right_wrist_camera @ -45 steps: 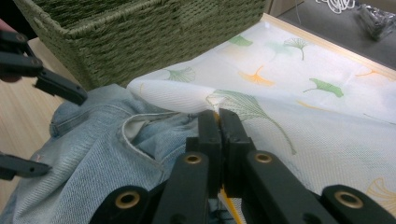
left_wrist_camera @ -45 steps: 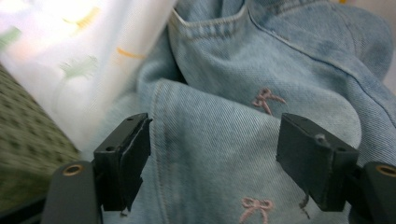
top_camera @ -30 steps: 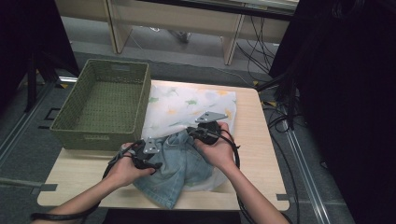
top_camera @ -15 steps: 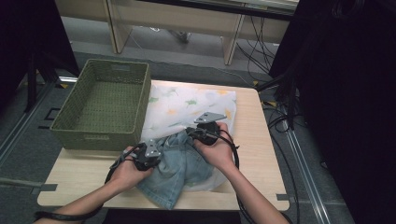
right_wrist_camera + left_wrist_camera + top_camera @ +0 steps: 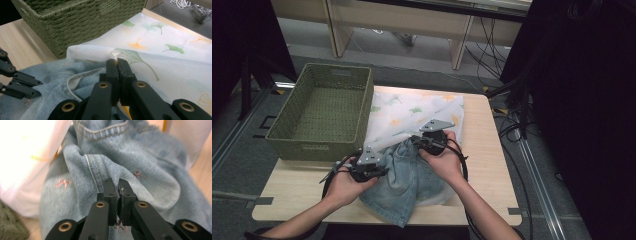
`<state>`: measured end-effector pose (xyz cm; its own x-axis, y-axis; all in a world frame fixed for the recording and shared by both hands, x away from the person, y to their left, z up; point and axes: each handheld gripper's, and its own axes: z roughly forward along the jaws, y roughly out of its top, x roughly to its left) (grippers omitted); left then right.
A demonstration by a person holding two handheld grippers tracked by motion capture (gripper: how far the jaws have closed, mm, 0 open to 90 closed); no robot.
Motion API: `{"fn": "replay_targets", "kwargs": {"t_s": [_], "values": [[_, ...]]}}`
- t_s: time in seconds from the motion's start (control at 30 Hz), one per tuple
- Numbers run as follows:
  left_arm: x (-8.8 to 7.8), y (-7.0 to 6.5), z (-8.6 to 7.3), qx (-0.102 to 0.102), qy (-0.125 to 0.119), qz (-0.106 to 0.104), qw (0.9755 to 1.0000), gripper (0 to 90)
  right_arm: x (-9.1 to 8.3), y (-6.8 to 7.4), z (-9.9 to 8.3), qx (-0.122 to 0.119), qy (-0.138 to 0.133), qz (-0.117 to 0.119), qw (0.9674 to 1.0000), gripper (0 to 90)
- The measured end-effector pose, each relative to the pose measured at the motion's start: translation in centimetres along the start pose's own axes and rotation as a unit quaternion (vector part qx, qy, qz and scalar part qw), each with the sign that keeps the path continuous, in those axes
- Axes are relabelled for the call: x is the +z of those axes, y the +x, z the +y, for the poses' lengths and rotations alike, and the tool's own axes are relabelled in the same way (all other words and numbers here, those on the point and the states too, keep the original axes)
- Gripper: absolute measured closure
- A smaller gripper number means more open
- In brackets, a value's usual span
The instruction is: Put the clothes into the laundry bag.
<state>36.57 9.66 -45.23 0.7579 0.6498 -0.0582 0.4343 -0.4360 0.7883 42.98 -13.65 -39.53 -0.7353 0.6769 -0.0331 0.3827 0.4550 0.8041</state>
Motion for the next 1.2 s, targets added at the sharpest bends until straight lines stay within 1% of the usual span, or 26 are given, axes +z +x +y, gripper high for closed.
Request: {"fn": "replay_targets", "kwargs": {"t_s": [0.03, 0.1, 0.13, 0.17, 0.2, 0.23, 0.27, 0.3, 0.33, 0.43, 0.5, 0.53, 0.6, 0.67, 0.7, 0.77, 0.8, 0.83, 0.87, 0.9, 0.93, 1.0, 1.03, 1.07, 1.1, 1.2], "values": [[-0.1, -0.1, 0.2, -0.002, -0.005, -0.003, 1.0, 85.8, -0.1, 0.2, 0.0, 0.013, 0.003, -0.003, 0.9999, 89.9], [-0.4, -0.1, 0.7, 0.001, -0.021, -0.001, 0.9998, 85.9, 0.0, 0.2, 0.1, 0.001, -0.001, -0.001, 1.0, 89.9], [-0.7, 0.0, 1.0, 0.007, -0.029, -0.001, 0.9996, 85.9, 0.0, 0.3, 0.1, 0.001, -0.002, -0.001, 1.0, 89.9], [-0.9, 0.0, 1.3, 0.003, -0.037, -0.001, 0.9993, 86.0, 0.0, 0.3, 0.2, -0.002, -0.004, 0.001, 1.0, 89.9], [-1.1, -0.1, 1.5, -0.006, -0.042, -0.007, 0.9991, 86.0, -0.1, 0.4, 0.3, -0.004, -0.005, 0.0, 1.0, 90.0], [-1.4, -0.2, 1.8, -0.015, -0.049, -0.01, 0.9986, 86.0, -0.1, 0.5, 0.3, 0.002, -0.005, 0.002, 1.0, 89.9], [-1.7, -0.2, 2.0, -0.022, -0.052, -0.015, 0.9983, 86.1, -0.2, 0.5, 0.4, -0.003, -0.007, 0.002, 1.0, 90.0], [-1.9, -0.2, 2.3, -0.026, -0.058, -0.015, 0.9979, 86.1, -0.3, 0.7, 0.5, 0.007, -0.006, 0.003, 1.0, 89.9], [-2.2, -0.3, 2.5, -0.027, -0.063, -0.014, 0.9975, 86.1, -0.3, 0.6, 0.6, -0.003, -0.01, 0.003, 0.9999, 89.9], [-2.8, -0.3, 3.0, -0.021, -0.075, -0.01, 0.9969, 86.3, -0.5, 0.7, 0.9, -0.004, -0.018, 0.004, 0.9998, 90.0], [-3.1, -0.4, 3.4, -0.021, -0.083, -0.009, 0.9963, 86.4, -0.7, 0.9, 1.1, -0.005, -0.022, 0.006, 0.9997, 90.0], [-3.3, -0.3, 3.5, -0.012, -0.089, -0.004, 0.996, 86.4, -0.8, 1.0, 1.2, -0.002, -0.024, 0.006, 0.9997, 89.9], [-3.7, -0.3, 4.0, -0.01, -0.097, -0.001, 0.9952, 86.5, -0.8, 1.1, 1.4, -0.008, -0.03, 0.008, 0.9995, 89.9], [-4.2, -0.2, 4.5, -0.008, -0.108, 0.004, 0.9941, 86.6, -1.0, 1.5, 1.6, -0.003, -0.033, 0.007, 0.9994, 90.0], [-4.4, -0.2, 4.8, -0.005, -0.113, 0.006, 0.9936, 86.7, -1.1, 1.5, 1.7, -0.011, -0.038, 0.007, 0.9992, 90.0], [-4.9, -0.2, 5.3, -0.001, -0.123, 0.012, 0.9924, 86.8, -1.3, 1.7, 2.0, -0.013, -0.047, 0.007, 0.9988, 90.0], [-5.1, -0.2, 5.6, 0.002, -0.126, 0.014, 0.9919, 86.9, -1.4, 1.8, 2.1, -0.01, -0.051, 0.007, 0.9986, 90.0], [-5.3, -0.2, 5.8, 0.003, -0.132, 0.016, 0.9911, 86.9, -1.6, 1.9, 2.2, -0.015, -0.054, 0.008, 0.9984, 90.0], [-5.5, -0.2, 6.1, 0.006, -0.136, 0.017, 0.9905, 87.1, -1.7, 2.0, 2.3, -0.014, -0.056, 0.009, 0.9983, 90.0], [-5.7, -0.3, 6.3, 0.008, -0.142, 0.017, 0.9897, 87.5, -1.8, 2.2, 2.4, -0.004, -0.057, 0.01, 0.9983, 90.0], [-5.9, -0.3, 6.6, 0.012, -0.146, 0.02, 0.9891, 89.0, -1.8, 2.1, 2.5, -0.017, -0.062, 0.011, 0.9979, 90.0], [-5.9, -0.7, 7.1, 0.025, -0.15, 0.025, 0.9881, 89.0, -1.9, 2.2, 2.6, -0.016, -0.065, 0.012, 0.9977, 90.0], [-5.8, -0.9, 7.3, 0.034, -0.146, 0.029, 0.9883, 89.0, -1.9, 2.2, 2.6, -0.017, -0.065, 0.013, 0.9977, 90.0], [-5.5, -1.1, 7.3, 0.043, -0.139, 0.03, 0.9888, 89.0, -1.9, 2.3, 2.7, -0.016, -0.065, 0.013, 0.9977, 90.0], [-5.0, -1.2, 7.3, 0.046, -0.132, 0.027, 0.9898, 89.0, -1.8, 2.3, 2.7, -0.017, -0.065, 0.012, 0.9977, 90.0], [-3.2, -1.3, 6.7, 0.043, -0.109, 0.017, 0.993, 89.0, -1.7, 2.1, 2.5, -0.015, -0.06, 0.013, 0.998, 90.0]]}}
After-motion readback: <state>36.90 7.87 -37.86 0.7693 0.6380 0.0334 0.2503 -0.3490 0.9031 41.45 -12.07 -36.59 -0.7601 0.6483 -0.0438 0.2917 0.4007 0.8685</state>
